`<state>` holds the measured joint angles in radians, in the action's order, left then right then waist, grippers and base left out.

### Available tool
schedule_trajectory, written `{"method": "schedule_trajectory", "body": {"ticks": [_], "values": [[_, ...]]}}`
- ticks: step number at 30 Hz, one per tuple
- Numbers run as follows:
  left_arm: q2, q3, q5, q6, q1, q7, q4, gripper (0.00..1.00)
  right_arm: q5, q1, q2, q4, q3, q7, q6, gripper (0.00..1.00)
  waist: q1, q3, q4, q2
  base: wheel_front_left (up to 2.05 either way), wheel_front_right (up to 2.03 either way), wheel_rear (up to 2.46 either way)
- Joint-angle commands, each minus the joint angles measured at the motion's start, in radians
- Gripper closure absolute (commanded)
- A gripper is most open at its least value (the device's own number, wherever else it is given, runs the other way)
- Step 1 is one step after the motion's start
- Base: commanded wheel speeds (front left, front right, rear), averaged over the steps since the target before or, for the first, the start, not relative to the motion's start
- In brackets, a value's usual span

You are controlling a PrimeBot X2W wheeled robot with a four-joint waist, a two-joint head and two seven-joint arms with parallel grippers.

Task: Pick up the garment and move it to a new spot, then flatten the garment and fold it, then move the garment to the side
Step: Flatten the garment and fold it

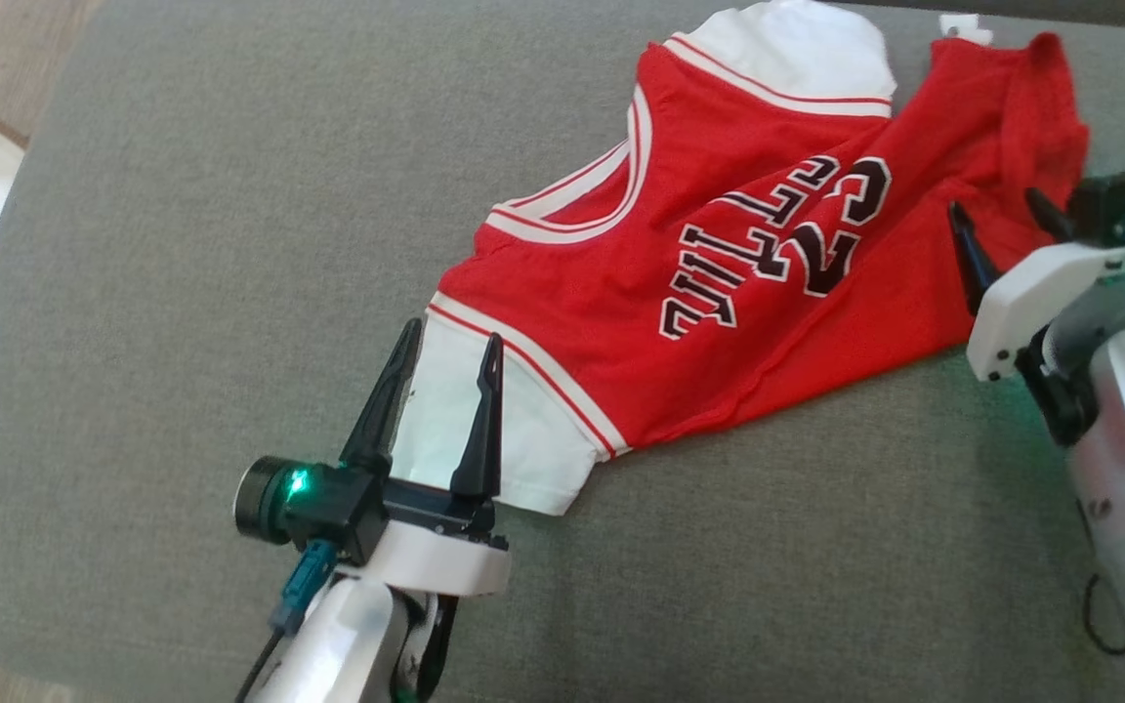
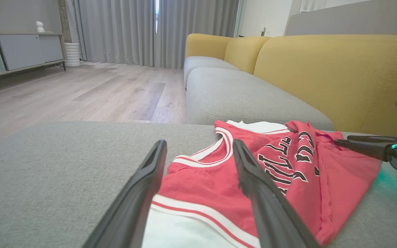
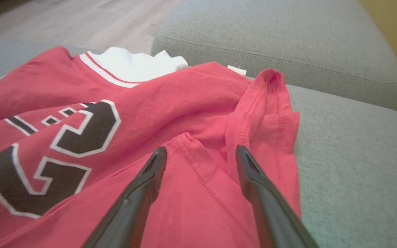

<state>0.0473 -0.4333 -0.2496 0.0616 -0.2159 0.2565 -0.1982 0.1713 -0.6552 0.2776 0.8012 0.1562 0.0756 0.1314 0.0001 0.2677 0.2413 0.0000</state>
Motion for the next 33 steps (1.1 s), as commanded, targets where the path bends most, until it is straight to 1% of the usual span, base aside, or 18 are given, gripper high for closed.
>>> {"method": "schedule_trajectory", "body": {"ticks": [1,9,16,17,19,20,26,33], "values": [[0.003,0.021,-0.011,0.004,-0.040,0.005,0.030,0.00,0.011,-0.035,0.013,-0.019,0.025,0.003,-0.001,0.00,-0.0001,0.010,0.009,0.0000,0.00,0.00,0.00],[0.003,-0.004,-0.025,0.014,-0.065,0.005,0.031,0.00,0.061,-0.127,0.064,0.104,0.141,0.016,-0.001,0.00,-0.0001,0.039,0.032,0.0000,0.00,0.00,0.00],[0.003,-0.008,-0.029,0.021,-0.072,0.005,0.019,0.00,0.111,-0.152,0.065,0.156,0.235,-0.012,-0.001,0.00,-0.0001,0.039,0.028,0.0000,0.00,0.00,0.00],[0.003,-0.008,-0.029,0.021,-0.073,0.005,0.018,0.00,0.118,-0.154,0.064,0.162,0.246,-0.016,-0.001,0.07,-0.0001,0.037,0.026,0.0000,0.00,0.00,0.00],[0.003,-0.007,-0.028,0.022,-0.074,0.005,0.015,0.00,0.131,-0.158,0.061,0.169,0.273,-0.026,-0.001,0.99,-0.0001,0.034,0.022,0.0000,0.00,0.00,0.00],[0.003,-0.007,-0.028,0.022,-0.075,0.005,0.014,0.00,0.137,-0.160,0.061,0.171,0.287,-0.031,-0.001,1.00,-0.0001,0.032,0.019,0.0000,0.00,0.00,0.00],[0.003,0.003,-0.022,0.022,-0.069,0.005,0.005,0.00,0.190,-0.169,0.059,0.181,0.343,-0.066,-0.001,1.00,-0.0001,0.010,-0.004,0.0000,0.00,0.00,0.00],[0.003,0.040,-0.010,0.019,-0.044,0.005,-0.003,0.00,0.255,-0.132,0.046,0.158,0.365,-0.141,-0.001,1.00,-0.0001,-0.061,-0.056,0.0000,0.00,0.00,0.00]]}}
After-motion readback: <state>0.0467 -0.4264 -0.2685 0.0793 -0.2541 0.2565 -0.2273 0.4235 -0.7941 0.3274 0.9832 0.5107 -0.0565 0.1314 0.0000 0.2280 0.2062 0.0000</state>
